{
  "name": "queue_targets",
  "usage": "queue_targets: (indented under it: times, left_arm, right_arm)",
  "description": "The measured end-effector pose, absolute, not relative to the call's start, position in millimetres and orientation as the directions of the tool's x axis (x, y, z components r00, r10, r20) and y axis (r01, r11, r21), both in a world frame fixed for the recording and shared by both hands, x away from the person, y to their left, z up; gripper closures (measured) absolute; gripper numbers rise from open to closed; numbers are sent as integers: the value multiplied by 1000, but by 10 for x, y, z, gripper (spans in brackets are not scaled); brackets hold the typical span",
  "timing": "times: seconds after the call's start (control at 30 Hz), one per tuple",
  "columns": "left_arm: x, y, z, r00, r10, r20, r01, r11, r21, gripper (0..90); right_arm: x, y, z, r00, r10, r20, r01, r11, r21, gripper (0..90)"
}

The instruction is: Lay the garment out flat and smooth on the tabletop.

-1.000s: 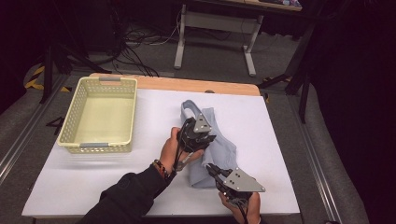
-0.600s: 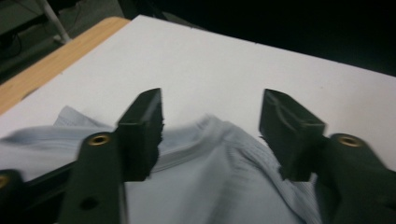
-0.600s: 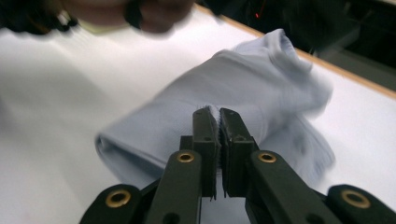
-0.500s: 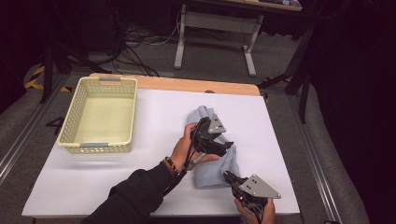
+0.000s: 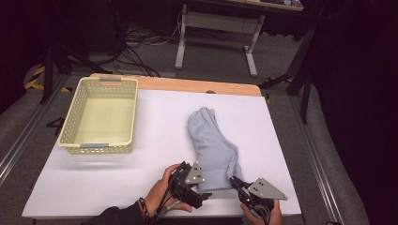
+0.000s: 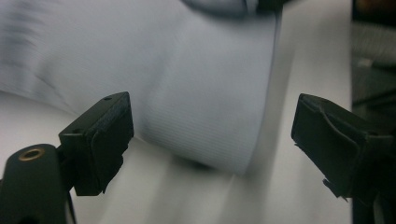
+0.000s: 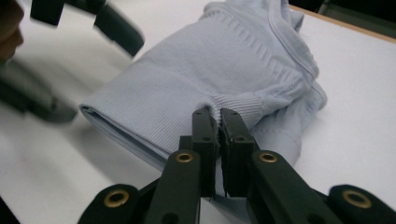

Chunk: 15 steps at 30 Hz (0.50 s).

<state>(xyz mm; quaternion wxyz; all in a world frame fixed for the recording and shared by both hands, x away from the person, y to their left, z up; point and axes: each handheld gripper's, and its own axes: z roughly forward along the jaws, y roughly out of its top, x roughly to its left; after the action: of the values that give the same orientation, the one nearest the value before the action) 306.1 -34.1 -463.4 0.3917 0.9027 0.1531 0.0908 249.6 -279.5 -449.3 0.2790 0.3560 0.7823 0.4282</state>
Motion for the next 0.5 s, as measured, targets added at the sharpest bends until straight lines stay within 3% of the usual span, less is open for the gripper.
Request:
queue_targets:
  times: [0.13,0.2,0.23,0.5]
  left_arm:
    - [3079,-370,-4688,927,369,69,206,-653,729,154]
    - [3092,-358,-4687,914,388,117,190,-665,723,269]
    - [3133,-344,-4702,916,394,71,227,-656,719,279]
    - [3214,-284,-4697,922,388,5,269,-648,712,460]
  right_arm:
    - [2484,-2896,-4494,-565,815,-125,338,368,866,865]
    - [2491,-2947,-4512,-555,825,-109,359,356,863,866]
    - [2500,-2968,-4524,-555,826,-104,371,357,857,865]
    - [2534,-2992,-4555,-540,835,-103,394,359,846,869]
